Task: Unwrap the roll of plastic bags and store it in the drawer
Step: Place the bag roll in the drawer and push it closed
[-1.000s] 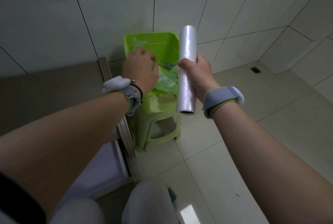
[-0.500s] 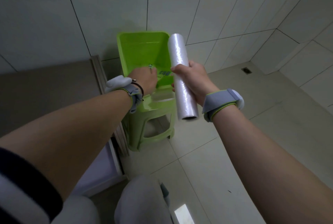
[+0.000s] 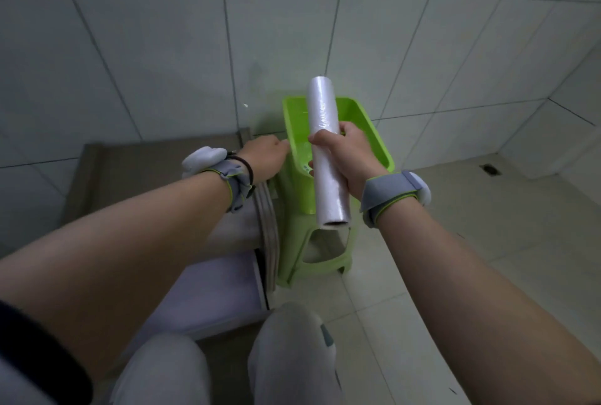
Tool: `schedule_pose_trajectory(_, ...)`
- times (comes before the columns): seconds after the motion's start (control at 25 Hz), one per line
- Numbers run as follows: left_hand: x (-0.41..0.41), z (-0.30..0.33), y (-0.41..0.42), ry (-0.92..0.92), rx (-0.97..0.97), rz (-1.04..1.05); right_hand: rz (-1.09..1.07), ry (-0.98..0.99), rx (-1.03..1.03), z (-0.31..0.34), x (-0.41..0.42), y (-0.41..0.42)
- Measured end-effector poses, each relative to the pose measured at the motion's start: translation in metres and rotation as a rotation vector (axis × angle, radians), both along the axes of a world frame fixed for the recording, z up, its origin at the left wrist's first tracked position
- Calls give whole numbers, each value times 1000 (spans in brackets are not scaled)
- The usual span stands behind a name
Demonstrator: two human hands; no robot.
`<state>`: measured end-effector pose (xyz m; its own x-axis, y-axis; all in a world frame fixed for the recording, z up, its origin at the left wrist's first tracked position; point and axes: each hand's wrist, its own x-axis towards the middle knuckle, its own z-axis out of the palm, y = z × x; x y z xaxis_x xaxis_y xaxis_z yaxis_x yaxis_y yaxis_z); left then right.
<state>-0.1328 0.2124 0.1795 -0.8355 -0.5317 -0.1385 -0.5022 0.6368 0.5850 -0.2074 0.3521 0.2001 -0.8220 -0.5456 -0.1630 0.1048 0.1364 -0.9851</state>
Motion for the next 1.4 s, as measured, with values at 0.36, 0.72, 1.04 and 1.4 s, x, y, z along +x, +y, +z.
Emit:
schedule_pose_trajectory(0.36, 138, 5, -24, 82, 658, 61, -4, -323, -194, -18, 119, -60)
schedule_pose_trajectory(0.72, 219, -29, -35, -134, -27, 104, 132, -353, -78, -46, 177, -88)
schedule_pose_trajectory(1.04, 265, -64, -49, -298, -398, 59, 489, 1108, 462, -79, 183, -70)
schedule_pose_trajectory(1.4, 272, -138, -55, -346, -273, -49, 816, 1176, 744, -148, 188, -88)
